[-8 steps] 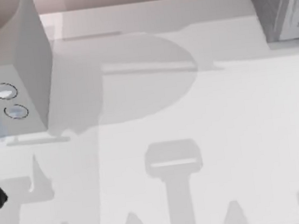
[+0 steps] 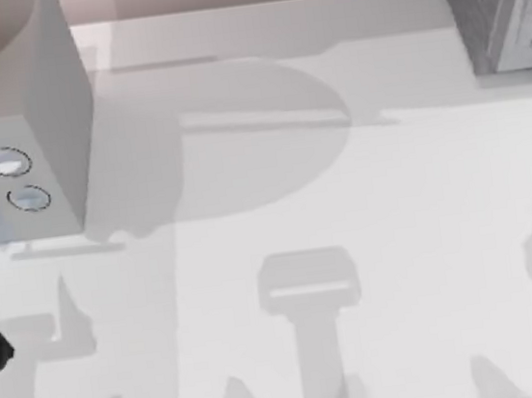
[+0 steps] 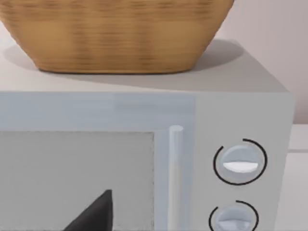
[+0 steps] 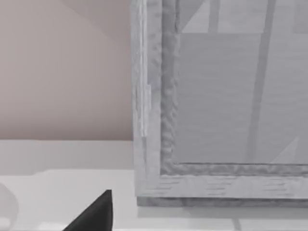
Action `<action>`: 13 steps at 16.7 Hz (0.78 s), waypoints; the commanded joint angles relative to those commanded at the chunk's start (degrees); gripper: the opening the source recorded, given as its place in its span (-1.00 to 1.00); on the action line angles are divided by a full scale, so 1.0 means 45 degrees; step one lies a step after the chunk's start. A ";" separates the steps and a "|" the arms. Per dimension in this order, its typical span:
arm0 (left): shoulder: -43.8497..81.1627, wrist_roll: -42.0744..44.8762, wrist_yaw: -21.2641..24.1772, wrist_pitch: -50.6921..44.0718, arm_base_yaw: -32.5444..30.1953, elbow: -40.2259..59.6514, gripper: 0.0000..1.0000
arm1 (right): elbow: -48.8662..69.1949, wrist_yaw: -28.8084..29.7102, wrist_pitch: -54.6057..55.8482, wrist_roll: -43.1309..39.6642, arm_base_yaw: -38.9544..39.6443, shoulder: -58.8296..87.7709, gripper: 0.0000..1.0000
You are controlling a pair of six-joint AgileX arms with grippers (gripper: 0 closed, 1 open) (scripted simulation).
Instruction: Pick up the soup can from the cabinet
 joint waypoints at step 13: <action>0.0000 0.0000 0.0000 0.0000 0.0000 0.0000 1.00 | 1.4821 0.1749 -0.3577 0.0159 0.1446 1.1197 1.00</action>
